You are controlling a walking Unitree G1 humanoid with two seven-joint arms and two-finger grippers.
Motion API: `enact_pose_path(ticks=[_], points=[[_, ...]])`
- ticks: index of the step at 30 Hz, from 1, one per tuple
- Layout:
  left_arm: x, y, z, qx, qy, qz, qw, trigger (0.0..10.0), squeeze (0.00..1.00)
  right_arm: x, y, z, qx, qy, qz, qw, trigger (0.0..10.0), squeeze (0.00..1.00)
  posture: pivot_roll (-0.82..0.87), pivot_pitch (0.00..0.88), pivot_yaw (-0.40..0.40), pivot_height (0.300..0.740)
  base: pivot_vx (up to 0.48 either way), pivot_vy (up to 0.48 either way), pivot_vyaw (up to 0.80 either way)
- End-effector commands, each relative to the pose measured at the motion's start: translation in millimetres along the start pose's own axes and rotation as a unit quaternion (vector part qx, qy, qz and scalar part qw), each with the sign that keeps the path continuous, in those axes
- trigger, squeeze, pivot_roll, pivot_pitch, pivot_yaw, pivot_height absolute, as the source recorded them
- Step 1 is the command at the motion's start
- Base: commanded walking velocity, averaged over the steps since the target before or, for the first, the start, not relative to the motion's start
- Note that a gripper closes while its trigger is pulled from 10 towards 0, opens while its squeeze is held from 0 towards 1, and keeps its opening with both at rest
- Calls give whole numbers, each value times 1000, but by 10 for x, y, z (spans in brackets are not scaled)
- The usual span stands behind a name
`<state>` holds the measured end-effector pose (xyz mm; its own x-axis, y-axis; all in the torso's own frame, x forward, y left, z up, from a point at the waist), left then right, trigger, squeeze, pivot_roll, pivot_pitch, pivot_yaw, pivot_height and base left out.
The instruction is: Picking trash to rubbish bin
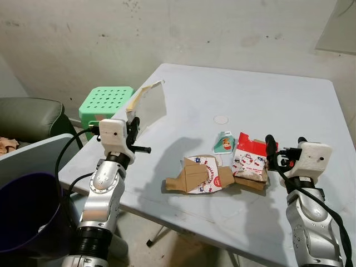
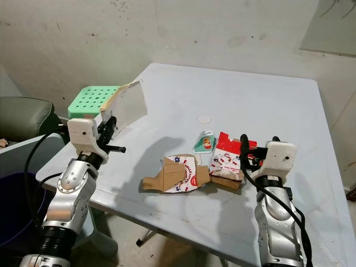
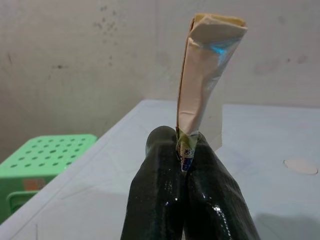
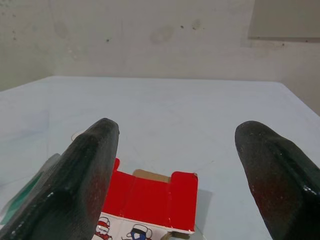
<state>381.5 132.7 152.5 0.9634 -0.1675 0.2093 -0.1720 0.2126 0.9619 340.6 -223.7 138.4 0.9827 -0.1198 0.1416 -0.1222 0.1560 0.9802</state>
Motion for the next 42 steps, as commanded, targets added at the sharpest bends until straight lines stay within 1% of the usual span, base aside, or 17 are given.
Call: enact_pose_path(ticks=[1, 2, 6, 7, 10, 19, 21, 42], points=[[-23, 47, 3, -6, -9, 13, 1000, 10000, 0, -5, 43, -45, -3, 2, 9, 1000, 10000, 0, -7, 0, 74, 740, 0, 0, 0], [-42, 55, 45, -19, -19, 20, 999, 10000, 0, -4, 16, -82, -11, 6, 5, 1000, 10000, 0, -5, 0, 72, 740, 0, 0, 0], [-32, 42, 67, -20, -25, 13, 999, 10000, 0, 12, 36, -115, -8, 9, 10, 1000, 10000, 0, -3, 3, 71, 740, 0, 0, 0], [-25, 46, 52, -27, -23, 13, 999, 10000, 0, 25, 61, -122, -8, 9, 15, 1000, 10000, 0, -1, 5, 71, 740, 0, 0, 0], [-16, 57, 20, -31, -20, 13, 999, 10000, 0, 35, 73, -123, -6, 8, 17, 1000, 10000, 0, -2, 7, 75, 740, 0, 0, 0], [42, 128, -16, -29, -28, 20, 999, 10000, 0, 28, 58, -104, -17, 4, 16, 1000, 10000, 0, -3, 4, 80, 740, 0, 0, 0], [68, 159, -38, -38, -26, 24, 999, 10000, 0, 34, 66, -101, -21, 4, 17, 1000, 10000, 0, -5, 4, 81, 740, 0, 0, 0], [68, 159, -38, -38, -26, 24, 999, 10000, 0, 34, 66, -101, -21, 4, 17, 1000, 10000, 0, -5, 4, 81, 740, 0, 0, 0]])
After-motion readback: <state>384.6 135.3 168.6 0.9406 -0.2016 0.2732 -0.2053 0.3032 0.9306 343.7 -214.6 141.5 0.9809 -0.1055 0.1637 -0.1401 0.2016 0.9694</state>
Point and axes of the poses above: a point about 5 cm out from each wrist's last joint towards the gripper, its own x axis pointing out of the wrist towards the gripper, its own y axis along the axis of the wrist's last joint, z = x × y, the point moved 6 cm from there along x, pointing out of the wrist towards the gripper, and after that the axes turned 7 degrees about -x, right-handed, at the moved point
